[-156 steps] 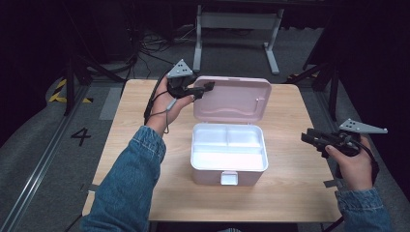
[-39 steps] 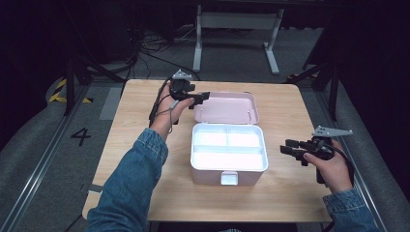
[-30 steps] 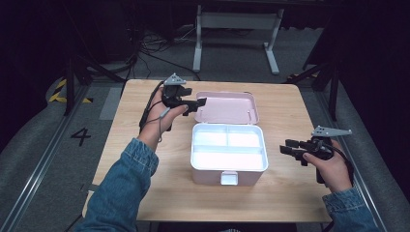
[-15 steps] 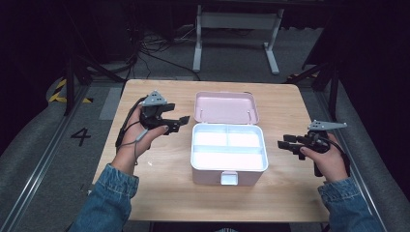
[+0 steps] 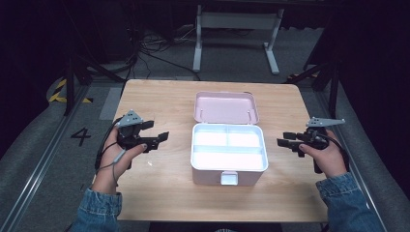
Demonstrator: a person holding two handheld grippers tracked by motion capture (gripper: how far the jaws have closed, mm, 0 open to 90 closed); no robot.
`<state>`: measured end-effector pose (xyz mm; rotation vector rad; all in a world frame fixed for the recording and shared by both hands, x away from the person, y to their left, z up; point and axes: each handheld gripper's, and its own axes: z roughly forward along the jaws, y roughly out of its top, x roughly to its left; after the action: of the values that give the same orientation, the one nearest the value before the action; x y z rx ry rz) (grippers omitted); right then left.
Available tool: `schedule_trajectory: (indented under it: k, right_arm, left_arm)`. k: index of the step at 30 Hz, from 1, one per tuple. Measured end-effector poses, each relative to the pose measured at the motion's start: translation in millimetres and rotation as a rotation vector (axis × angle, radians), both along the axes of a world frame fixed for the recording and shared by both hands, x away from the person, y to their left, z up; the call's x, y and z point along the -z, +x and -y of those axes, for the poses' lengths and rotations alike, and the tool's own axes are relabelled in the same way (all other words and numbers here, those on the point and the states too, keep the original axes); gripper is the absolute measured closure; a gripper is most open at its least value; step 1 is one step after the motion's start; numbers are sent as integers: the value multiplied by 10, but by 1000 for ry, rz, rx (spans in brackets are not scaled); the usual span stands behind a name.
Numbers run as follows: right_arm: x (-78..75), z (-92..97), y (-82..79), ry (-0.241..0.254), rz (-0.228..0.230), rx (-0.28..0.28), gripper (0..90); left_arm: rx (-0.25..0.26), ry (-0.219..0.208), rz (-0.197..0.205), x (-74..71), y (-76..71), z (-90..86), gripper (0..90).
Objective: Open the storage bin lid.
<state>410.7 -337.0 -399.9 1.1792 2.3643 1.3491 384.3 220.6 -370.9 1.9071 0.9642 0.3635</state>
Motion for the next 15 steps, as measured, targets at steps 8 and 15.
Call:
schedule_trajectory:
  k: [8,15]
  right_arm:
    - [51,39,-1,-82,7,38,466]
    - [139,71,7,-112,-1,63,458]
  left_arm:
    - [-70,36,-31,200,-31,-243,229]
    - [-168,190,-79,434,3,-427,235]
